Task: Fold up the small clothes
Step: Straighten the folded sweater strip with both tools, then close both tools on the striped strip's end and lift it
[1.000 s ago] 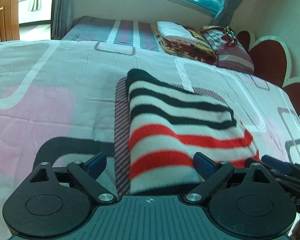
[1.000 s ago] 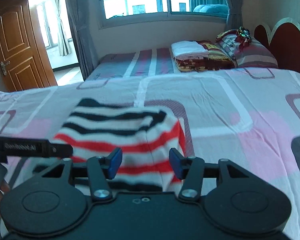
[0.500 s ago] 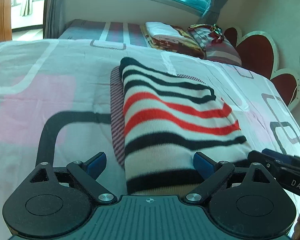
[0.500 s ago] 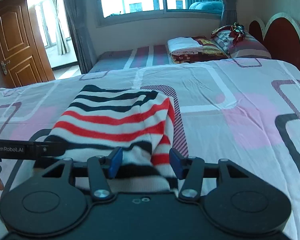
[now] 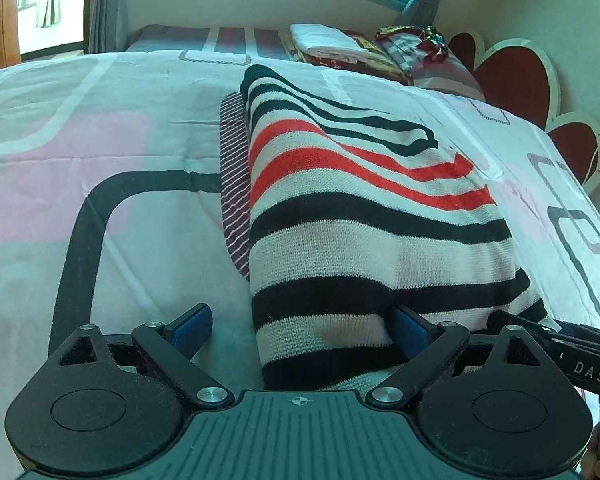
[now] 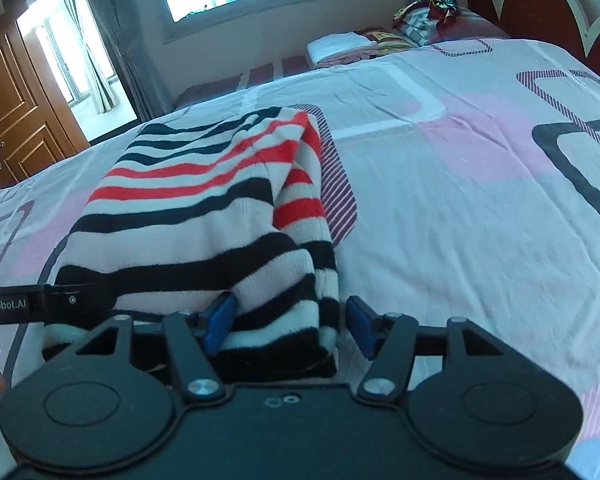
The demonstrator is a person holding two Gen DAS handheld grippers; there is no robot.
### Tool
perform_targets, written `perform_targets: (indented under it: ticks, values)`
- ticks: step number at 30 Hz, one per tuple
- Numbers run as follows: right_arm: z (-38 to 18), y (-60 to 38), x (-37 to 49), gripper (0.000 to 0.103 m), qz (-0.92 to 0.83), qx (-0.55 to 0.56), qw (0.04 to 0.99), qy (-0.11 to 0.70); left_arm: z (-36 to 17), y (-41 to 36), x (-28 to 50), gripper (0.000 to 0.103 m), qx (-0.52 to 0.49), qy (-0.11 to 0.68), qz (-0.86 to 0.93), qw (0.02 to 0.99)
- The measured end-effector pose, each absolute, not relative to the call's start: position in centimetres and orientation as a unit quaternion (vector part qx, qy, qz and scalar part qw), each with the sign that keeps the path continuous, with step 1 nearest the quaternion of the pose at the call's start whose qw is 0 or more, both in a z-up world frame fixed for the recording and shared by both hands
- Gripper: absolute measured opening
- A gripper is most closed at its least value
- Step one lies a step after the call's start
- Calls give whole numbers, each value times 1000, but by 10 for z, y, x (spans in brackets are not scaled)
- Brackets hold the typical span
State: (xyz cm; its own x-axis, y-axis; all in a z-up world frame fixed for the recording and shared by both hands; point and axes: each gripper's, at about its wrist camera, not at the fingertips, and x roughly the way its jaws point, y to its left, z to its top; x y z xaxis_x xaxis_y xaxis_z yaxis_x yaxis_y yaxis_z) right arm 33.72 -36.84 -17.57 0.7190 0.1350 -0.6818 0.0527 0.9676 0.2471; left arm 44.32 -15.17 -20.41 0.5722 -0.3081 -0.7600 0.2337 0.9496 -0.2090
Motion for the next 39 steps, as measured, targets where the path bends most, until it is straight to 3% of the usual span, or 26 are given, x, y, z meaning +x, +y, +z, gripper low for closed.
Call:
perform_targets:
  ticks: [5, 10, 14, 21, 27, 34, 35, 37, 38, 39]
  values:
    - [-166, -364, 334, 58, 24, 99, 924, 369, -204, -154, 443, 95, -36, 436, -144, 888]
    - [-145, -363, 321, 44, 39, 82, 939, 333, -204, -157, 440, 98, -33, 435, -132, 890]
    - [-129, -355, 317, 43, 53, 83, 945, 313, -205, -157, 439, 99, -31, 434, -131, 891]
    - [-157, -344, 330, 27, 38, 68, 925, 371, -207, -156, 440, 101, -29, 432, -135, 891]
    - [-159, -333, 331, 29, 25, 51, 922, 382, -206, -156, 442, 103, -22, 437, -136, 889]
    - [-147, -330, 329, 42, 35, 40, 917, 395, -204, -156, 443, 103, -32, 444, -136, 885]
    - [-144, -331, 328, 45, 37, 39, 917, 394, -203, -156, 443, 103, -33, 445, -136, 885]
    - [-138, -334, 326, 76, 40, 36, 921, 386, -200, -156, 442, 103, -35, 445, -137, 884]
    - [-136, -334, 325, 78, 40, 30, 924, 380, -198, -156, 441, 103, -33, 444, -138, 885]
    - [-134, -336, 326, 74, 46, 26, 925, 377, -197, -156, 440, 103, -30, 441, -138, 886]
